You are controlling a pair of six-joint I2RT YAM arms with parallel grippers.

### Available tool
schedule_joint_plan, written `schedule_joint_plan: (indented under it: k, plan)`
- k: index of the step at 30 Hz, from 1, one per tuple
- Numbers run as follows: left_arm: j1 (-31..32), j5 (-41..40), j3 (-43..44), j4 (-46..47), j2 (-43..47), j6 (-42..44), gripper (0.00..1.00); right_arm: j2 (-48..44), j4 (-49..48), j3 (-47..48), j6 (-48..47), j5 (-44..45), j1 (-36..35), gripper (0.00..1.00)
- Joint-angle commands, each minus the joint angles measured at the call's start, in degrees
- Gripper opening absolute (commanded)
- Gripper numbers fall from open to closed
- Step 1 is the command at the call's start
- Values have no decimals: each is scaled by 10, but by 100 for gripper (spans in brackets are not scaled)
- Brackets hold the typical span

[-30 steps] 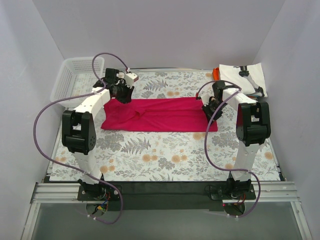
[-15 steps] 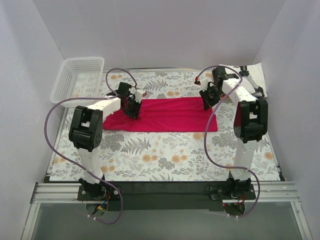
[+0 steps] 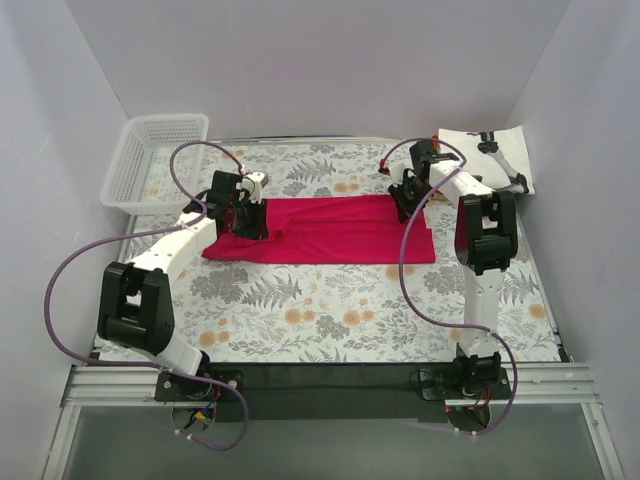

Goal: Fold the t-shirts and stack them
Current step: Fold the tshirt

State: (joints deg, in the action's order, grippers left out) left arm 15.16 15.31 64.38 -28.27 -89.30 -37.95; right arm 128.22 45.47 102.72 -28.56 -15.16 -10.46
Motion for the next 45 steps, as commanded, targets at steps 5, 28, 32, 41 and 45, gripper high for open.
schedule_joint_plan:
  k: [5,28,32,41,45]
  plan:
    - [-40,-45,-58,1,40,-76,21,-123,36,-256,-61,34,-25,3]
    - [-47,-69,86,33,-231,-47,10,-242,75,-357,-98,14,-74,5]
    - [-50,-71,200,35,-332,-14,10,-212,71,-343,-83,-11,-78,5]
    - [-50,56,653,-89,-541,-23,22,-242,79,-317,-84,-90,-103,6]
    - [-50,76,506,7,-428,-29,26,-264,80,-310,-91,-86,-104,8]
